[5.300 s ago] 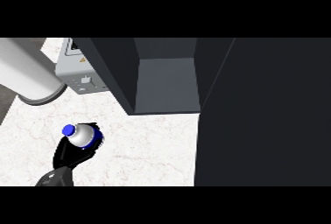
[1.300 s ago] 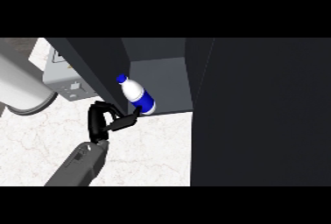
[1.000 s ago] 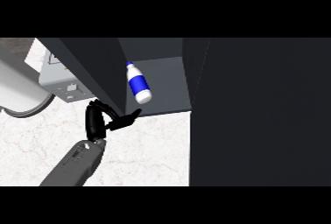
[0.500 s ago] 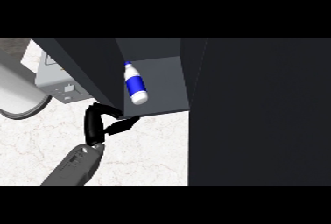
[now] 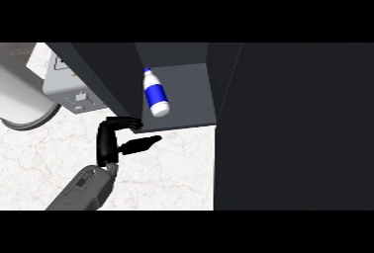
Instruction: Pick up the bottled water, place it into the cabinet and close the cabinet
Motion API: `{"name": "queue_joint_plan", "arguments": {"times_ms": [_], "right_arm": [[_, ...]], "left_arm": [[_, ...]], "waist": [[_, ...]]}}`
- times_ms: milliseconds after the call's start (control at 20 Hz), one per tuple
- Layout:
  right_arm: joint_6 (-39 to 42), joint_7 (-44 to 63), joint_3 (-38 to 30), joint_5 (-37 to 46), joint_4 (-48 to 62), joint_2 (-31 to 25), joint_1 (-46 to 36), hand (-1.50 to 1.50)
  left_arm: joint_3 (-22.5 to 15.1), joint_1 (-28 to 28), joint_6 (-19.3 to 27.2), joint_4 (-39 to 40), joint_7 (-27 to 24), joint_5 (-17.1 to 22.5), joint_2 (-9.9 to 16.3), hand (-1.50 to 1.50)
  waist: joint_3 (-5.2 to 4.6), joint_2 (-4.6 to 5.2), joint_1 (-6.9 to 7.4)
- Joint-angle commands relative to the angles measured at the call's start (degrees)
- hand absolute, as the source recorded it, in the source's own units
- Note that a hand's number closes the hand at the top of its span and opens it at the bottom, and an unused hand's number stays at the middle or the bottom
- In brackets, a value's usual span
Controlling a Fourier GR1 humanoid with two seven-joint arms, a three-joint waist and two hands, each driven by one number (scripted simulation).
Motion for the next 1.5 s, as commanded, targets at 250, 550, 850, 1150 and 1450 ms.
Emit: {"name": "queue_joint_plan", "arguments": {"times_ms": [250,550,850,1150,1450], "right_arm": [[-0.72,1.37,-0.85,-2.04,-2.04,0.3,0.98,-1.5],[-2.03,1.92,0.62,-0.5,-1.82,1.66,0.99,-1.5],[-4.17,4.46,1.24,0.35,-5.28,2.24,2.34,-1.5],[-6.31,7.01,3.87,2.85,-8.29,2.82,3.1,-1.5],[-4.6,7.09,3.32,5.26,-11.59,-1.12,5.02,-1.5]], "left_arm": [[1.62,-13.57,-8.57,-6.65,-0.44,3.58,-3.99,-1.5],[0.24,-11.74,-11.65,-8.97,-1.06,5.63,-6.61,-1.5],[-1.52,-10.45,-19.93,-10.07,-5.31,8.12,-11.93,-1.5],[-1.64,-7.11,-27.09,-10.37,-9.67,8.33,-13.68,-1.5],[-4.58,1.24,-26.19,-24.83,-4.8,7.62,-10.4,-1.5]], "waist": [[-0.06,-0.71,0.99],[-0.09,-0.96,2.43],[-0.06,-0.72,4.43],[0.02,-0.87,5.48],[0.05,-1.18,6.21]]}}
